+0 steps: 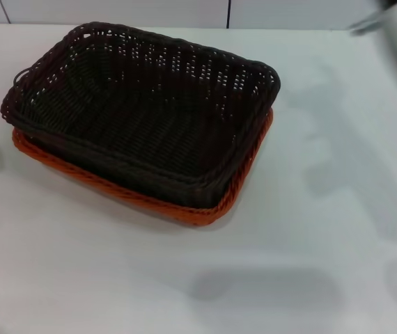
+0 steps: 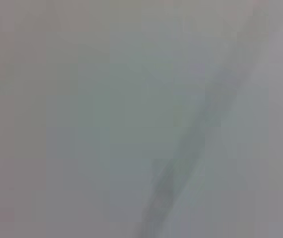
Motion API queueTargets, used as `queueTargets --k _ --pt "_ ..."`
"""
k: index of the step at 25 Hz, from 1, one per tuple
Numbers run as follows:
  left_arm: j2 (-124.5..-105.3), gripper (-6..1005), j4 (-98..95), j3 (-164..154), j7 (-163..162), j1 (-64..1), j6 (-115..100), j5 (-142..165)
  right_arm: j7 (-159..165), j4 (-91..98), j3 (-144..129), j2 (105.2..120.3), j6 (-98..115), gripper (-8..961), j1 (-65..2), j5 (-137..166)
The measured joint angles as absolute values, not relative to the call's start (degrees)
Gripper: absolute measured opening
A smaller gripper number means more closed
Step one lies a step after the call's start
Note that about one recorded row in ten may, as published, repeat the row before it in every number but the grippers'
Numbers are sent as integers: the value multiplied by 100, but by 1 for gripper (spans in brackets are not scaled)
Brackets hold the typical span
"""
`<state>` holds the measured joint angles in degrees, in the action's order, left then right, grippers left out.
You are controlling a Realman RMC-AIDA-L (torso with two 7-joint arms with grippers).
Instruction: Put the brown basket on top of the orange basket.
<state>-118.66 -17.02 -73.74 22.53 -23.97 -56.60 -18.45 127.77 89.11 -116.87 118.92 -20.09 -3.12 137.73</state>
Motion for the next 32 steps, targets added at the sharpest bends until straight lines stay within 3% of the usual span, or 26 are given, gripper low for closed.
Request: queueTargets --k 7,13,32 --pt "-11853 844 -1702 -7374 1856 -2343 -5792 -1898 16003 6598 -11380 11876 -5346 788 143 13793" --pt "-11830 844 -1707 -7433 1229 -2134 -6241 -1854 17174 4268 -11763 11927 -7626 788 -258 12889" --pt "-11809 844 -1648 -7404 167 -1722 -6687 -1868 16970 3356 -11914 11961 -8089 788 -588 12232"
